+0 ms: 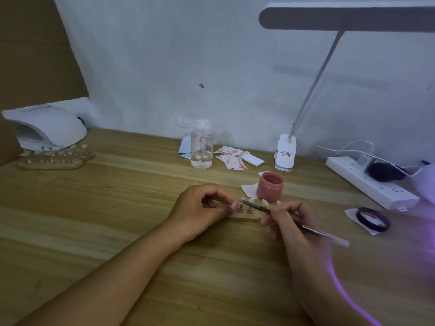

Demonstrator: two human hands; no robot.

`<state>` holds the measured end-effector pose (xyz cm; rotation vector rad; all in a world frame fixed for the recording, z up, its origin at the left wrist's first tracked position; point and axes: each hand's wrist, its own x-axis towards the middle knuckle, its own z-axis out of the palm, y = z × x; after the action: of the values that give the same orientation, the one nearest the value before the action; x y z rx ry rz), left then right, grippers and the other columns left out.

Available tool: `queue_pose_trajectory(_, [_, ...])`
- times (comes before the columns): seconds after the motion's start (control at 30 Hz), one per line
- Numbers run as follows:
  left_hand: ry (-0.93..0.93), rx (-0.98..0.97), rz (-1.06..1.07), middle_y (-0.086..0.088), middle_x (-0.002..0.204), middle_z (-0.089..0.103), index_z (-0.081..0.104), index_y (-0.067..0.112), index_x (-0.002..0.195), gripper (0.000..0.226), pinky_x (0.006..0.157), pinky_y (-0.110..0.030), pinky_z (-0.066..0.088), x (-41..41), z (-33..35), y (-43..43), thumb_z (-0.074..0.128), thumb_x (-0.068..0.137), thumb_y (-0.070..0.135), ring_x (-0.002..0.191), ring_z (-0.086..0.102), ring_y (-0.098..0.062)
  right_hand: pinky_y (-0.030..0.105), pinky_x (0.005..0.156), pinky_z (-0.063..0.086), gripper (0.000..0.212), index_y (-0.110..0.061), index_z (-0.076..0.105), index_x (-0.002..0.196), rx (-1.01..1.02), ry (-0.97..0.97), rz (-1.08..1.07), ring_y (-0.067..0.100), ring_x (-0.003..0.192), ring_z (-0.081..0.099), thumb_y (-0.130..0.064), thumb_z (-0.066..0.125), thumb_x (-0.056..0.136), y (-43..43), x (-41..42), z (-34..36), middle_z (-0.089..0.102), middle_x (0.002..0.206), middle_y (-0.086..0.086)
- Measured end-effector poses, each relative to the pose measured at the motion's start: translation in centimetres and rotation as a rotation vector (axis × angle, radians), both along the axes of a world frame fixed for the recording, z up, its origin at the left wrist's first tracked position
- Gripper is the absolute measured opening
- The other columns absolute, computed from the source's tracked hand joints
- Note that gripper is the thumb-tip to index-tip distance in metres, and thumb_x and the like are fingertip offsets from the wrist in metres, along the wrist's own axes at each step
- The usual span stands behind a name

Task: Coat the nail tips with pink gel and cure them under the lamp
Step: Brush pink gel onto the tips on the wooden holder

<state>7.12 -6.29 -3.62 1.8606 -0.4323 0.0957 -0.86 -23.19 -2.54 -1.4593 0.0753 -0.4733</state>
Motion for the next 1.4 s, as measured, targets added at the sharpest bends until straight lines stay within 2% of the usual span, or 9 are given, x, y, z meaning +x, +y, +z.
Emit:
queue_pose_trajectory(0.13, [0.010,-0.014,-0.016,0.009,0.076,0.072,0.077,0.025,0.081,0.005,0.065,-0.026,0.041,-0.09,0.05,0.02,0.082,0.079,0.024,0.066,0.050,-0.010,0.014,0.054,0.045,0.014,-0.010,0.057,0.077,0.011,-0.001,-0.014,0.008,0.055,0.052,-0.012,0.063,0.089,0.00,-0.01,0.05,0.070,0.069,0.008])
queue_pose_trajectory(0.3, [0.025,-0.019,-0.008,0.010,0.078,0.073,0.077,0.024,0.084,0.007,0.063,-0.017,0.041,-0.07,0.00,0.05,0.082,0.079,0.022,0.065,0.052,-0.003,0.026,0.062,0.042,0.016,-0.015,0.058,0.073,0.089,-0.002,-0.006,0.011,0.057,0.049,-0.009,0.062,0.087,-0.21,-0.25,0.24,0.069,0.070,0.008])
queue_pose_trajectory(0.53, [0.039,-0.015,-0.017,0.006,0.084,0.075,0.078,0.025,0.088,0.013,0.066,-0.019,0.044,-0.05,0.11,0.08,0.081,0.079,0.015,0.068,0.056,-0.005,0.013,0.053,0.044,0.009,-0.006,0.058,0.081,0.026,0.024,0.033,0.007,0.056,0.052,-0.005,0.061,0.089,-0.01,-0.05,0.19,0.070,0.070,0.010])
queue_pose_trajectory(0.67, [0.038,-0.005,-0.003,0.007,0.084,0.075,0.079,0.025,0.089,0.014,0.068,-0.024,0.046,-0.02,0.06,0.12,0.081,0.080,0.014,0.069,0.056,-0.008,0.013,0.052,0.043,0.010,-0.006,0.057,0.078,0.021,0.014,0.012,0.009,0.056,0.052,-0.002,0.061,0.087,0.01,-0.14,0.28,0.069,0.067,0.009])
queue_pose_trajectory(0.83, [0.042,0.000,-0.009,0.007,0.086,0.076,0.079,0.025,0.091,0.016,0.074,-0.033,0.051,-0.14,0.17,0.12,0.080,0.081,0.014,0.074,0.059,-0.013,0.021,0.059,0.043,0.008,-0.006,0.058,0.081,-0.012,0.033,0.022,0.009,0.058,0.053,-0.004,0.061,0.088,-0.01,-0.22,0.31,0.069,0.068,0.009])
queue_pose_trajectory(0.97, [0.051,-0.003,0.000,0.004,0.086,0.076,0.079,0.022,0.094,0.016,0.079,-0.039,0.053,-0.11,0.15,0.05,0.079,0.081,0.012,0.078,0.064,-0.026,0.027,0.059,0.041,0.012,-0.010,0.058,0.077,-0.045,0.034,0.015,0.012,0.057,0.052,-0.003,0.062,0.086,0.04,-0.27,0.26,0.069,0.068,0.008])
queue_pose_trajectory(1.1, [0.055,-0.014,0.005,0.006,0.088,0.077,0.079,0.022,0.093,0.015,0.082,-0.034,0.053,-0.11,0.15,0.02,0.078,0.082,0.012,0.083,0.067,-0.018,0.019,0.056,0.044,0.018,-0.015,0.057,0.074,-0.026,0.019,-0.004,0.009,0.056,0.053,-0.004,0.061,0.088,-0.08,-0.29,0.10,0.068,0.066,0.005])
queue_pose_trajectory(1.23, [0.056,-0.003,-0.007,0.009,0.088,0.077,0.078,0.027,0.092,0.018,0.085,-0.034,0.054,-0.07,0.23,0.14,0.077,0.084,0.011,0.090,0.069,-0.020,0.014,0.050,0.042,0.011,-0.006,0.056,0.079,-0.021,-0.016,0.009,0.010,0.054,0.050,0.000,0.060,0.088,-0.05,-0.27,0.13,0.067,0.064,0.006])
queue_pose_trajectory(1.4, [0.056,-0.023,-0.002,0.007,0.090,0.077,0.078,0.030,0.088,0.019,0.087,-0.035,0.053,-0.15,0.19,0.06,0.075,0.085,0.011,0.093,0.068,-0.025,0.013,0.060,0.046,0.005,-0.008,0.057,0.087,-0.122,-0.145,-0.030,0.005,0.059,0.060,-0.005,0.060,0.090,0.07,-0.79,0.79,0.068,0.068,0.006])
